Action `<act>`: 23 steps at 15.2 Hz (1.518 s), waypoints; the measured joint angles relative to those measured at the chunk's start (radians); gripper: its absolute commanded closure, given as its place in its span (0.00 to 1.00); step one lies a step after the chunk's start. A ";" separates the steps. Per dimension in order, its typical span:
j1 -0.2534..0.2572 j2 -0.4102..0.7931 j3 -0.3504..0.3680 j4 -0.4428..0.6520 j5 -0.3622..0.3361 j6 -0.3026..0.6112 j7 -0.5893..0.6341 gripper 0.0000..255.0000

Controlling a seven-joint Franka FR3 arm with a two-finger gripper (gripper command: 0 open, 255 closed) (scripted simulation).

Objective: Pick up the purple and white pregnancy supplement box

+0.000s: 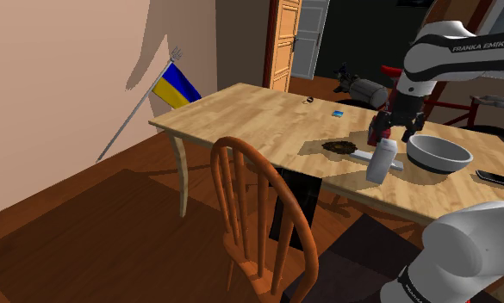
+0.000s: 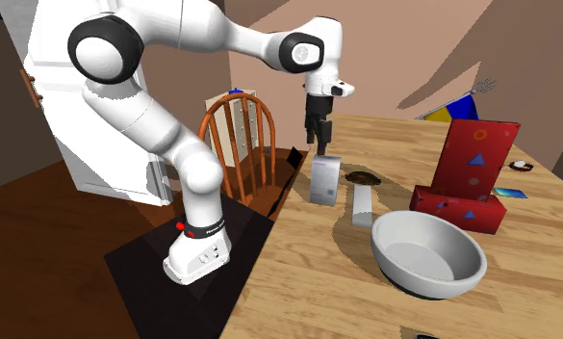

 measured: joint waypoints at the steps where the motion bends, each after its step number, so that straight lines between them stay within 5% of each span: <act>1: -0.009 0.005 -0.008 -0.012 -0.004 0.020 0.008 0.00; 9: -0.023 0.027 -0.030 -0.090 -0.020 0.123 0.017 0.00; 10: -0.023 0.029 -0.031 -0.092 -0.020 0.127 0.017 1.00; 23: -0.022 0.026 -0.028 -0.069 -0.017 0.101 0.015 1.00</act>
